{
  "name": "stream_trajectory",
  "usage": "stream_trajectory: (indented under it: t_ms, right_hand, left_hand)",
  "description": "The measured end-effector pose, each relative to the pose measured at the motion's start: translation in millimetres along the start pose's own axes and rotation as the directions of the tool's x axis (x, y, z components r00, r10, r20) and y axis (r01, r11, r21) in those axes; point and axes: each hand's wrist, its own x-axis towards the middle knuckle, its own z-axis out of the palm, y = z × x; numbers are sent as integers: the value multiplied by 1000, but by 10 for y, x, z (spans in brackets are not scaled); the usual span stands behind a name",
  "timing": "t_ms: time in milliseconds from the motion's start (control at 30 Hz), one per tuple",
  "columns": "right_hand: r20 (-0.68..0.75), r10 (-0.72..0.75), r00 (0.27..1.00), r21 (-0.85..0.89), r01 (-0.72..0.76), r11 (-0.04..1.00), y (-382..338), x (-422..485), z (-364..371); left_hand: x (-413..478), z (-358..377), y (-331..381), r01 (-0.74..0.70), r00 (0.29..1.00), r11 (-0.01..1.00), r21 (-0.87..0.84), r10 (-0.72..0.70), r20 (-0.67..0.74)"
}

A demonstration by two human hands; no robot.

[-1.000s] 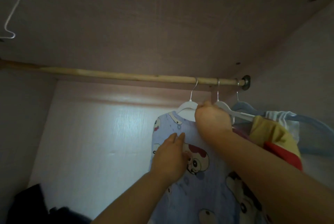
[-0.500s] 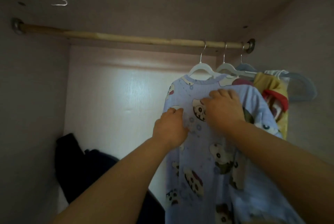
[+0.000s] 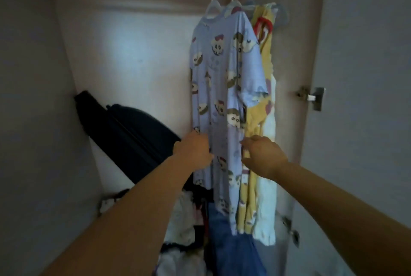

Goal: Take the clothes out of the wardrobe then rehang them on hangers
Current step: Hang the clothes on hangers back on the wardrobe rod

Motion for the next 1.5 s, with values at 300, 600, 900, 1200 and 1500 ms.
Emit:
stream_trajectory:
  t_ms: [300, 600, 900, 1200, 1500]
  right_hand:
    - [166, 250, 954, 143, -275, 951, -20, -2597, 370]
    - [233, 695, 680, 74, -725, 685, 307, -5381, 252]
    - [150, 971, 189, 14, -982, 189, -309, -8821, -536]
    - [-16, 901, -433, 62, -900, -431, -2334, -11900, -1479]
    - [-87, 540, -837, 216, -545, -810, -4309, -13389, -1702]
  left_hand:
    - [-1794, 1050, 847, -162, 934, 987, 3, 152, 323]
    - [-3341, 1563, 2480, -549, 706, 832, -83, 514, 488]
    - [-6081, 1458, 4299, -889, 238, 372, -268, 875, 422]
    - [-9460, 822, 5174, -869, -345, -171, -465, 882, 321]
    - [-12014, 231, 5158, -635, -754, -595, -493, 618, 226]
